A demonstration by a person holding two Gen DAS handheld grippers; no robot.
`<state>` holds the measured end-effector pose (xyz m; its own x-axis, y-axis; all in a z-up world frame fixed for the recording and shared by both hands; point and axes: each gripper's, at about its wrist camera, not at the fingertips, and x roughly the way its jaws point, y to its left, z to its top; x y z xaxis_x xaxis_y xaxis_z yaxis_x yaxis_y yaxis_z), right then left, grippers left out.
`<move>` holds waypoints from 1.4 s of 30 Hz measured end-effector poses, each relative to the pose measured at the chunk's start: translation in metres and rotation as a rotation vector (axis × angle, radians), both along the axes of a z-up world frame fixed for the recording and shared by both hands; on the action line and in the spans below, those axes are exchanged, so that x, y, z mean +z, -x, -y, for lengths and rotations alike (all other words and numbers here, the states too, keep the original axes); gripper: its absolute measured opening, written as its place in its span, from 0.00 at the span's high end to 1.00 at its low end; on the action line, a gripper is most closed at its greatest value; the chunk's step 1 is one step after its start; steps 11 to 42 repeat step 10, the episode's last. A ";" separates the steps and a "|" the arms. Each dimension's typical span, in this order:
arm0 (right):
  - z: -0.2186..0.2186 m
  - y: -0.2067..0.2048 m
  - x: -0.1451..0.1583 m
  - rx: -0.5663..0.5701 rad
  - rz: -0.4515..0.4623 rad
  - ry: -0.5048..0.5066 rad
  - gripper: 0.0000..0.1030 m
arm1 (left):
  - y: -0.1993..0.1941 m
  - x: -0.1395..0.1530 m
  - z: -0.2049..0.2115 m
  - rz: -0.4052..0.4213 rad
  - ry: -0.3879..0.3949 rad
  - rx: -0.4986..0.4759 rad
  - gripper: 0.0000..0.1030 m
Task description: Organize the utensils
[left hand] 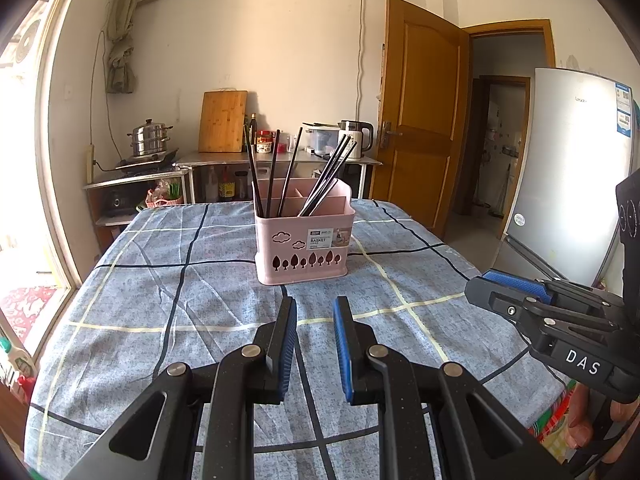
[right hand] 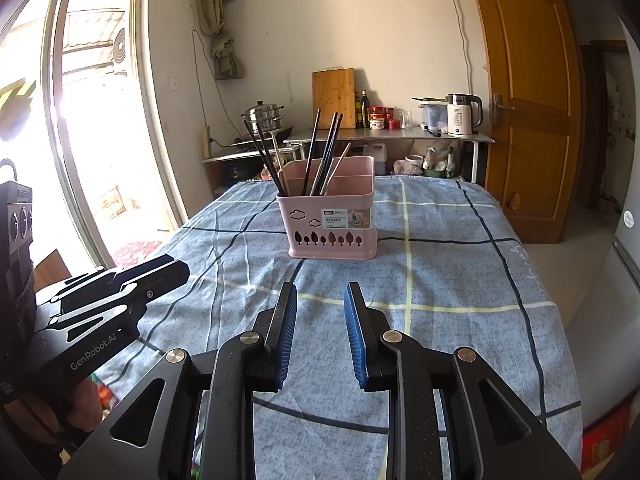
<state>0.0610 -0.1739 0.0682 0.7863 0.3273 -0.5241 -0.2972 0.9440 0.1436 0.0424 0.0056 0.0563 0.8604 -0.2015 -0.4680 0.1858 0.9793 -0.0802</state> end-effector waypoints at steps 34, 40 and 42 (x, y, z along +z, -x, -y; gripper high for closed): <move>0.000 0.000 -0.002 0.000 -0.003 0.003 0.75 | 0.001 -0.001 -0.004 0.002 0.016 0.017 0.82; 0.000 0.000 -0.002 0.000 -0.003 0.003 0.75 | 0.001 -0.001 -0.004 0.002 0.016 0.017 0.82; 0.000 0.000 -0.002 0.000 -0.003 0.003 0.75 | 0.001 -0.001 -0.004 0.002 0.016 0.017 0.82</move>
